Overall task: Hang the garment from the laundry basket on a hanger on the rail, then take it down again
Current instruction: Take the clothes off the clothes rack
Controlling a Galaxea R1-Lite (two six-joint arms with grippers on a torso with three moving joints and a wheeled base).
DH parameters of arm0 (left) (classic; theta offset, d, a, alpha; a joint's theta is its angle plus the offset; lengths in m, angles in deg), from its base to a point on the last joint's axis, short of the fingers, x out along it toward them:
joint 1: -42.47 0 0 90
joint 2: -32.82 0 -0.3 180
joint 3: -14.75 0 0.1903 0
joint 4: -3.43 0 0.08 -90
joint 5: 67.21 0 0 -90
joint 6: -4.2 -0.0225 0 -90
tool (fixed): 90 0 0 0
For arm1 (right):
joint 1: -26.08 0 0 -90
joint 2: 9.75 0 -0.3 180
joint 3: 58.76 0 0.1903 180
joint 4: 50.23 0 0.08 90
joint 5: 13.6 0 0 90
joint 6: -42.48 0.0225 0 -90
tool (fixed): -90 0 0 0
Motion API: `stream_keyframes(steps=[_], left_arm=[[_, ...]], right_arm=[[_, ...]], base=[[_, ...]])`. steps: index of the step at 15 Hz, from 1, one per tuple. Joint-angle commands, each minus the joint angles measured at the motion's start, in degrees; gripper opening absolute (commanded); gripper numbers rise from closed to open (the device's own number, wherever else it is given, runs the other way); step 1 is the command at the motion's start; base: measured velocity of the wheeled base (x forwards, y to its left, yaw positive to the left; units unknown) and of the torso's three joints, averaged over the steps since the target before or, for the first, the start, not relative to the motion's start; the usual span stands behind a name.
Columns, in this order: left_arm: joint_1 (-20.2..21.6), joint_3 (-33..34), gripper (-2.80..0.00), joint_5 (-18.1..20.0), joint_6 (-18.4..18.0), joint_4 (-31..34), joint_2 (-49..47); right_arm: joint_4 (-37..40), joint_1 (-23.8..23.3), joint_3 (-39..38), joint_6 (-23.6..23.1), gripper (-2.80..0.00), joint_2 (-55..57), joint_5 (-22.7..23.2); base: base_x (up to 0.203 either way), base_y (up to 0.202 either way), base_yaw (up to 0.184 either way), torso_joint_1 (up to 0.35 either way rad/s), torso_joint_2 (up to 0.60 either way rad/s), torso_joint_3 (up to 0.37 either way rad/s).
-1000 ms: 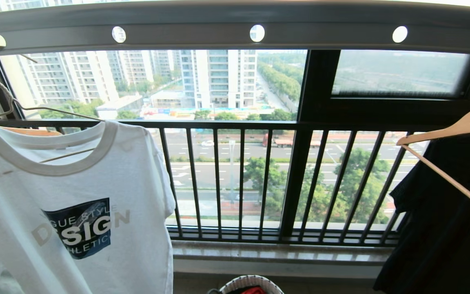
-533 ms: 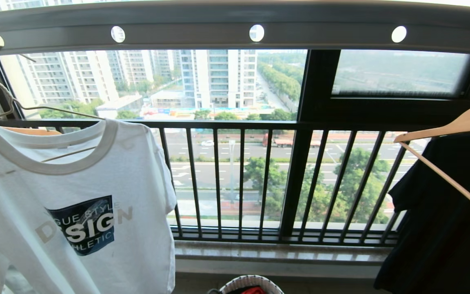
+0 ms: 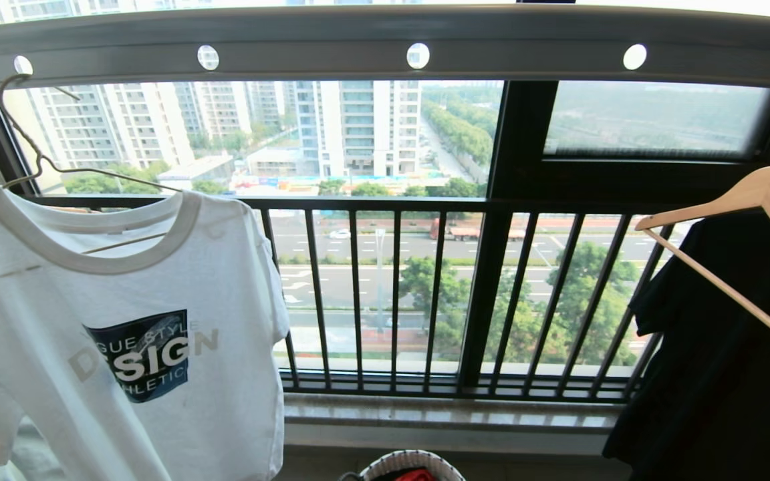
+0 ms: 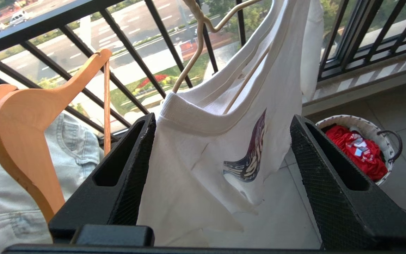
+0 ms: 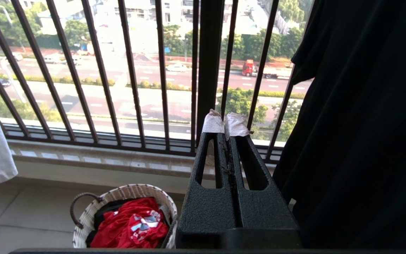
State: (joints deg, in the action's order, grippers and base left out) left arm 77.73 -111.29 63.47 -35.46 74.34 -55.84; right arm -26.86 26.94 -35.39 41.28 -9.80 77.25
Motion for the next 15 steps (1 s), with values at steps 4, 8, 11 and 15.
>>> stream_keyframes(steps=[4,8,11,15], left_arm=[[1.6,-4.7,0.00,14.5,-0.2,-0.8,-9.5],[0.4,-6.3,0.00,18.6,0.6,-3.5,-13.1],[-1.3,-6.0,0.00,19.7,1.6,-5.3,-14.2],[-4.4,-6.0,0.00,19.6,2.1,-5.3,-14.4]], right_arm=[[0.0,0.0,0.0,0.0,-2.80,0.0,0.0],[0.0,0.0,0.0,0.0,-2.80,0.1,0.0],[0.0,0.0,0.0,0.0,-2.80,0.1,0.0],[0.0,0.0,0.0,0.0,-2.80,0.0,0.0]], base=[[0.000,0.000,0.000,0.000,0.00,0.000],[0.000,0.000,0.000,0.000,0.00,0.000],[0.000,0.000,0.000,0.000,0.00,0.000],[0.000,0.000,0.000,0.000,0.00,0.000]])
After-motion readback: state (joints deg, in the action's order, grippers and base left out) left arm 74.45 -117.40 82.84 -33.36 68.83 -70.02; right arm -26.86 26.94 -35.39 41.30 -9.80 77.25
